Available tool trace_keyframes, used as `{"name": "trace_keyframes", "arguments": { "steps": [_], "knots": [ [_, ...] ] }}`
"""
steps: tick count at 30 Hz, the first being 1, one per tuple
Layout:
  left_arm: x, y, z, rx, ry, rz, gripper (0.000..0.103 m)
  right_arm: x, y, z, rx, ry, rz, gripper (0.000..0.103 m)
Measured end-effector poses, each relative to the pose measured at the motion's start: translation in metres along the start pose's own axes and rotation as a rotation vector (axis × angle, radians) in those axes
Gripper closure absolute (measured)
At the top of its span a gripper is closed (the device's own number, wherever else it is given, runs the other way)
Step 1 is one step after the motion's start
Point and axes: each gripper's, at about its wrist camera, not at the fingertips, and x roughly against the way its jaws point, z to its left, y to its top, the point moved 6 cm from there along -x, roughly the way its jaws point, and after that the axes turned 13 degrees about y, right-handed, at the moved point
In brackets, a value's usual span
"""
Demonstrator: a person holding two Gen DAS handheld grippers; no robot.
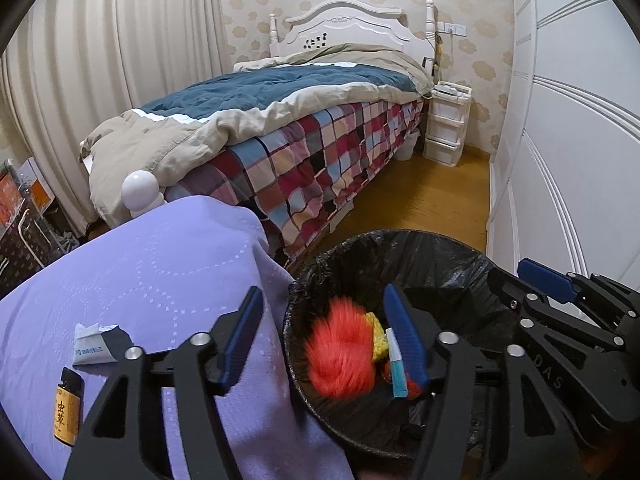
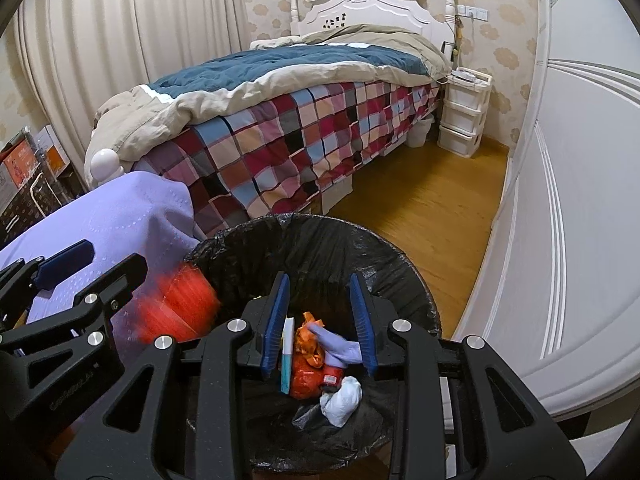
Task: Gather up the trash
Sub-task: 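Carry the mesh net and grey cloth over the bin and open both grippers, then grasp the gold bottle with the left gripper while the right approaches the white tube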
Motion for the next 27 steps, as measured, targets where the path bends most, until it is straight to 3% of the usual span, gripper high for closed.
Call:
{"name": "trace_keyframes", "arguments": {
  "steps": [3,6,15,27],
  "knots": [
    [0.001,-0.001,0.005,0.013,0.005,-0.003,0.032,0.002,0.001,-0.001,0.001,-0.008,-0.004,0.07],
    [0.002,-0.002,0.007,0.01,0.021,0.0,0.03,0.006,0.001,-0.002,0.0,-0.017,-0.014,0.06],
    [0.019,-0.009,0.037,0.038,0.081,-0.009,0.028,0.014,0.001,0.009,0.006,-0.005,-0.018,0.059],
    [0.037,-0.051,0.118,0.123,0.204,0.056,0.028,0.015,-0.015,0.085,0.064,0.117,0.021,0.057]
  ]
}}
